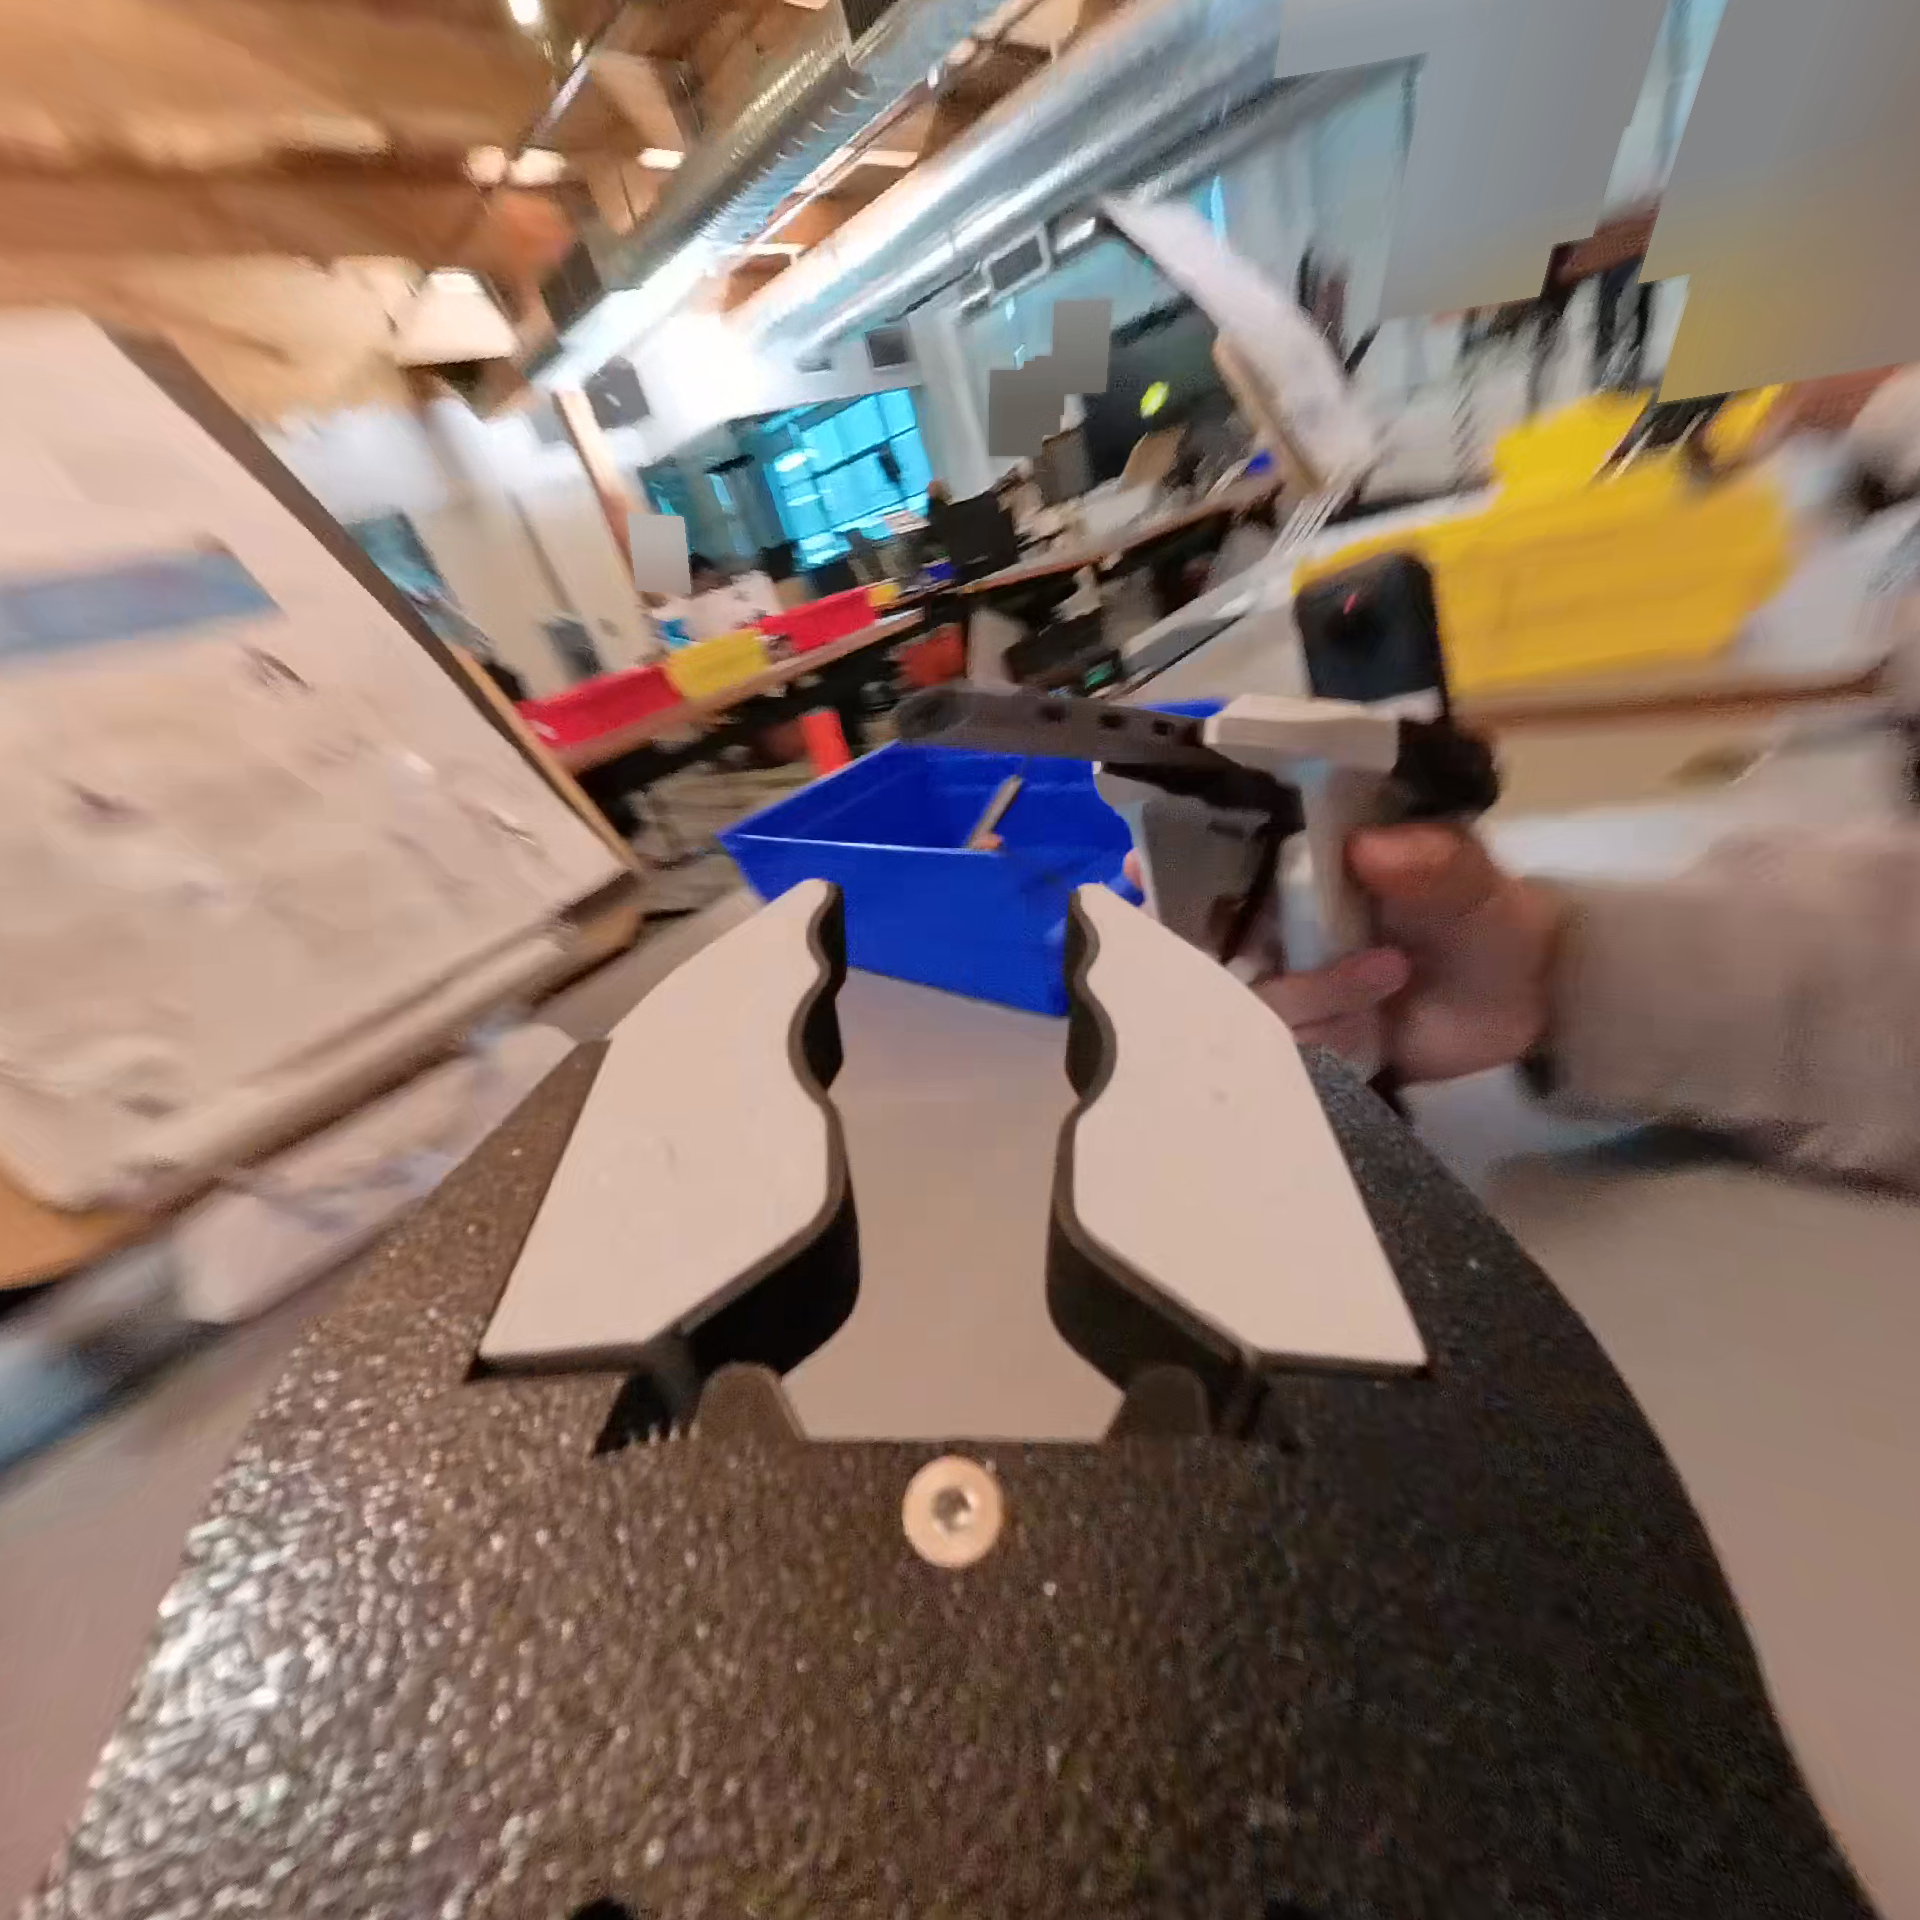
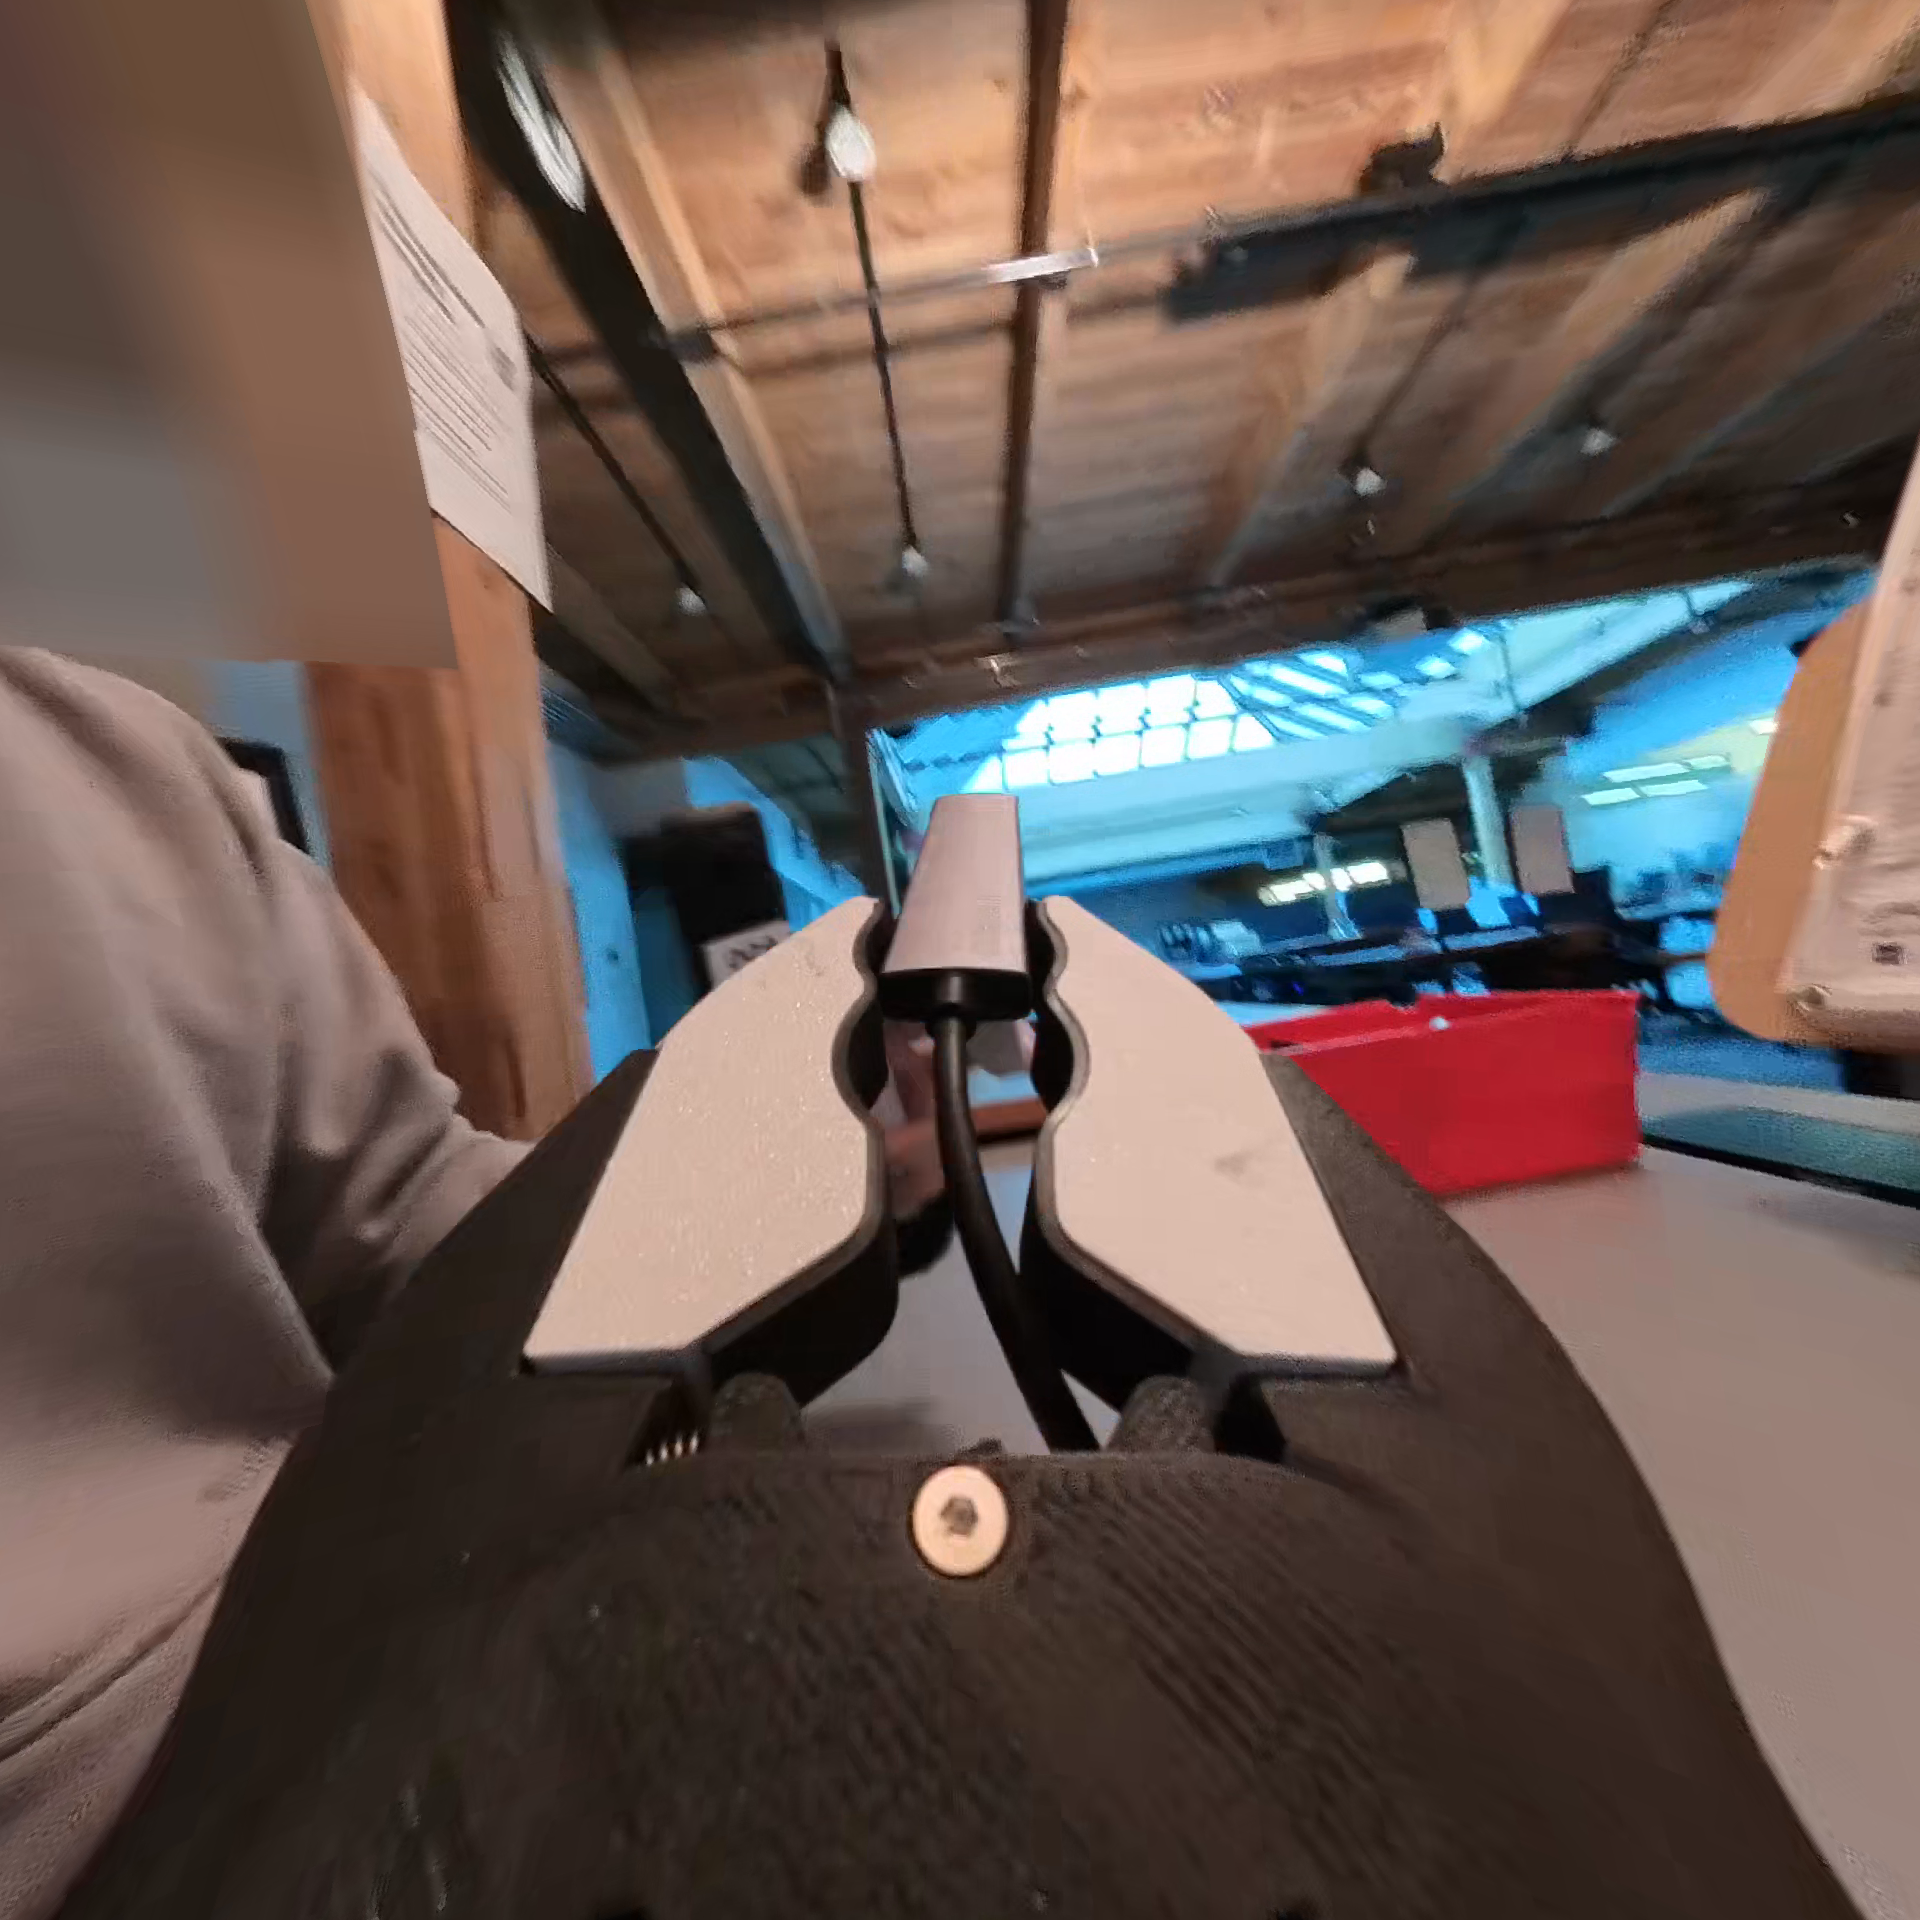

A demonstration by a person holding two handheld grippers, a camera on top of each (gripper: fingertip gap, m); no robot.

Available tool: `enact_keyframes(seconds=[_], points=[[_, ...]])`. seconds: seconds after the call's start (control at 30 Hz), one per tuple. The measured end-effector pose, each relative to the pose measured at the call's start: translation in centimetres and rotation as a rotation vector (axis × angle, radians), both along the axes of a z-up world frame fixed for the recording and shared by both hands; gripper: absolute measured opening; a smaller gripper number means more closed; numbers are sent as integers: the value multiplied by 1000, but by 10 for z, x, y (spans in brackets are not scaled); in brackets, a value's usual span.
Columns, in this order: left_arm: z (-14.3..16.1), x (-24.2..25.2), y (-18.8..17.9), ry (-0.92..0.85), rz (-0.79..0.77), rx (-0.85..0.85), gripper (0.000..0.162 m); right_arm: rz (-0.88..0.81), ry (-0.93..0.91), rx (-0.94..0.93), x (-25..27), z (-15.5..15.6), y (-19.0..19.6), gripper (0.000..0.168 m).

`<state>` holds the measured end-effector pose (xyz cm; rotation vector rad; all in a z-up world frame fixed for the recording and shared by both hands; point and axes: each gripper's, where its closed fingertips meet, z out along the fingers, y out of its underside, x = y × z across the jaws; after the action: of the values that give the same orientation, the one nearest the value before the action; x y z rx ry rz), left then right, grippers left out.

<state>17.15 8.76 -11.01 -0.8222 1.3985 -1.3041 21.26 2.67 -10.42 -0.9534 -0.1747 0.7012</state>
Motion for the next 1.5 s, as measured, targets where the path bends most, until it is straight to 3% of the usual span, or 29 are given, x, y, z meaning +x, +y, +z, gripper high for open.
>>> enact_keyframes(seconds=[0.1,0.23,0.47,0.57,0.63,1.03,1.33,1.5], points=[[-2,3,-9,75,-144,-229,54,80,31,65,1,4,-14,24],[1,-3,-25,113,-301,-363,56,122,35,78,-5,2,-14,24],[7,-13,-23,101,-365,-359,53,96,-91,-36,-24,-15,5,24],[4,-17,-20,106,-383,-342,45,79,-143,-86,-34,-21,15,24],[1,-21,-15,115,-390,-327,25,102,-162,-83,-42,-22,16,24],[-3,-26,0,50,-456,-520,23,-20,-234,-144,-52,-33,37,26],[-9,-33,2,-48,-500,-498,23,86,-137,-153,-59,-30,37,26],[-16,-30,5,-49,-486,-511,23,65,-130,-165,-54,-31,39,25]])
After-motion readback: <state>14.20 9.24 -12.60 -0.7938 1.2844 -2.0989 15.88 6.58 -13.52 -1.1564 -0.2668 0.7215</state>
